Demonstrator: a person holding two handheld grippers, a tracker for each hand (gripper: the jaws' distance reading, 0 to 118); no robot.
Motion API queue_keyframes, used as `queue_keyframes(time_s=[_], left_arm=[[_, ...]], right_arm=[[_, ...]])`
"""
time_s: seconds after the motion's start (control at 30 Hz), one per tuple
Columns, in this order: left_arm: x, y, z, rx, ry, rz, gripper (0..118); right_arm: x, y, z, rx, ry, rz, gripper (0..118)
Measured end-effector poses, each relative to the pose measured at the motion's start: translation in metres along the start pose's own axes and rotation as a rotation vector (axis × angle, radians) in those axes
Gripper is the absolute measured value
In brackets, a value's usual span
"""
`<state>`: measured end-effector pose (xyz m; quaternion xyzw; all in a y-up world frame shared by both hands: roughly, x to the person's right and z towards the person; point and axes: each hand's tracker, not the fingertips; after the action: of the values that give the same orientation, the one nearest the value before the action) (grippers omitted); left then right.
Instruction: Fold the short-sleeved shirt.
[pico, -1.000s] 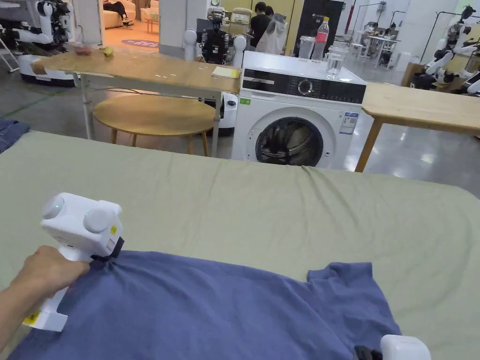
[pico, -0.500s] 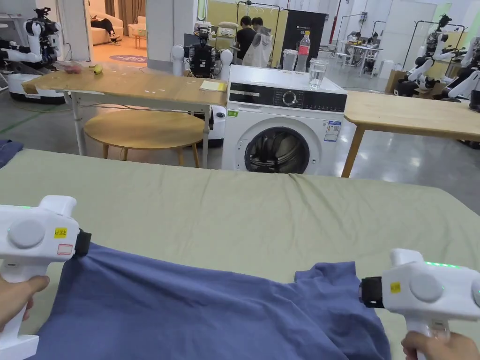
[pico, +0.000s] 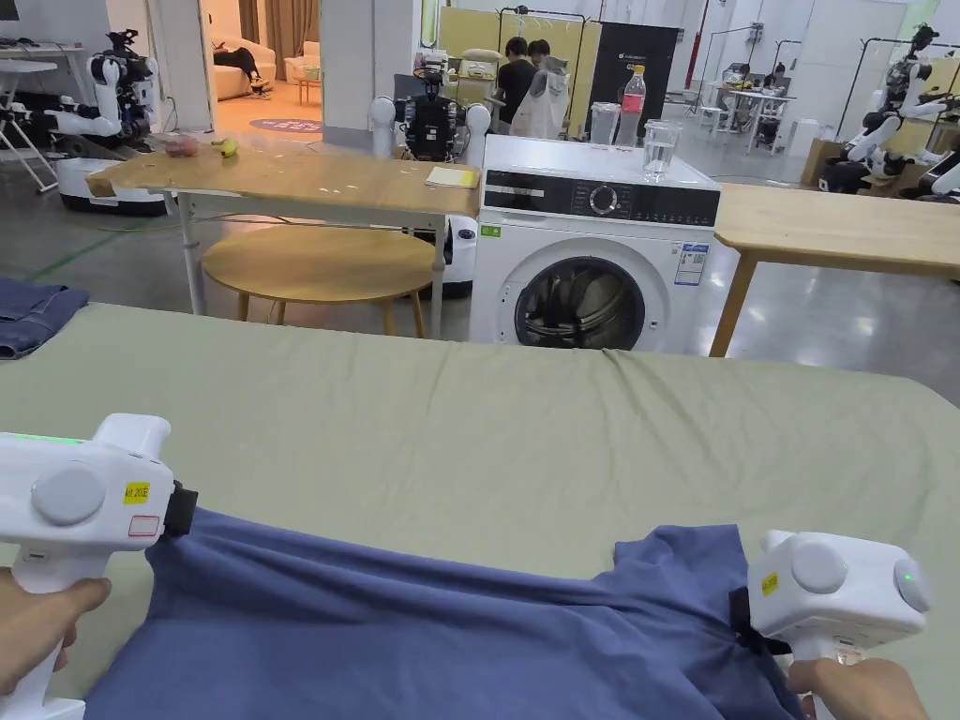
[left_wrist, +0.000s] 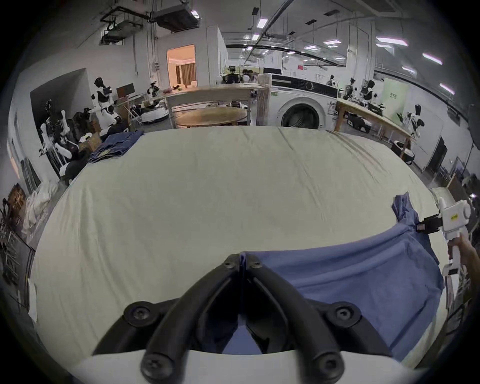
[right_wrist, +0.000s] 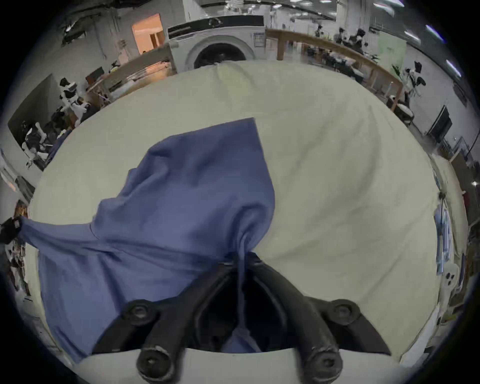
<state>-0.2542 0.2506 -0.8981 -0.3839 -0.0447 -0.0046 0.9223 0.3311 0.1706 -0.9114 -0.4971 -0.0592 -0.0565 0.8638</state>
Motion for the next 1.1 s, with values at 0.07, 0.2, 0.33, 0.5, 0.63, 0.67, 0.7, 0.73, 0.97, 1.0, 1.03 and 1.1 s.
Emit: queue_keyframes(time_s=[0.07, 0.2, 0.33, 0.5, 0.63, 0.67, 0.7, 0.73, 0.97, 1.0, 1.03, 1.1], left_arm=[[0.002, 0.001, 0.008, 0.006, -0.004, 0.006, 0], [0.001, 0.006, 0.037, 0.052, -0.007, 0.0, 0], [-0.003, 0.018, 0.083, 0.119, -0.012, 0.022, 0], [-0.001, 0.037, 0.162, 0.23, 0.015, -0.005, 0], [-0.005, 0.059, 0.226, 0.32, 0.048, -0.011, 0], [-0.006, 0.065, 0.241, 0.34, 0.056, -0.016, 0], [-0.008, 0.071, 0.254, 0.363, 0.066, -0.017, 0], [-0.009, 0.078, 0.265, 0.373, 0.071, -0.015, 0], [-0.024, 0.13, 0.314, 0.476, 0.107, 0.018, 0], [-0.026, 0.138, 0.315, 0.476, 0.112, 0.021, 0], [-0.028, 0.145, 0.314, 0.478, 0.116, 0.02, 0], [-0.031, 0.162, 0.312, 0.484, 0.129, 0.031, 0]], right_arm=[[0.003, -0.004, 0.015, 0.072, 0.008, -0.03, 0], [0.006, -0.006, 0.064, 0.224, 0.001, 0.003, 0], [0.009, 0.002, 0.131, 0.357, 0.011, 0.016, 0], [0.007, 0.007, 0.227, 0.539, 0.035, 0.028, 0], [-0.009, 0.007, 0.303, 0.673, 0.045, 0.068, 0], [-0.014, 0.008, 0.32, 0.696, 0.041, 0.073, 0], [-0.017, 0.012, 0.334, 0.708, 0.044, 0.073, 0], [-0.02, 0.015, 0.348, 0.741, 0.05, 0.069, 0], [-0.041, 0.06, 0.409, 0.835, 0.04, 0.092, 0], [-0.046, 0.067, 0.414, 0.84, 0.035, 0.097, 0], [-0.05, 0.073, 0.416, 0.85, 0.031, 0.104, 0], [-0.055, 0.091, 0.419, 0.865, 0.012, 0.123, 0]])
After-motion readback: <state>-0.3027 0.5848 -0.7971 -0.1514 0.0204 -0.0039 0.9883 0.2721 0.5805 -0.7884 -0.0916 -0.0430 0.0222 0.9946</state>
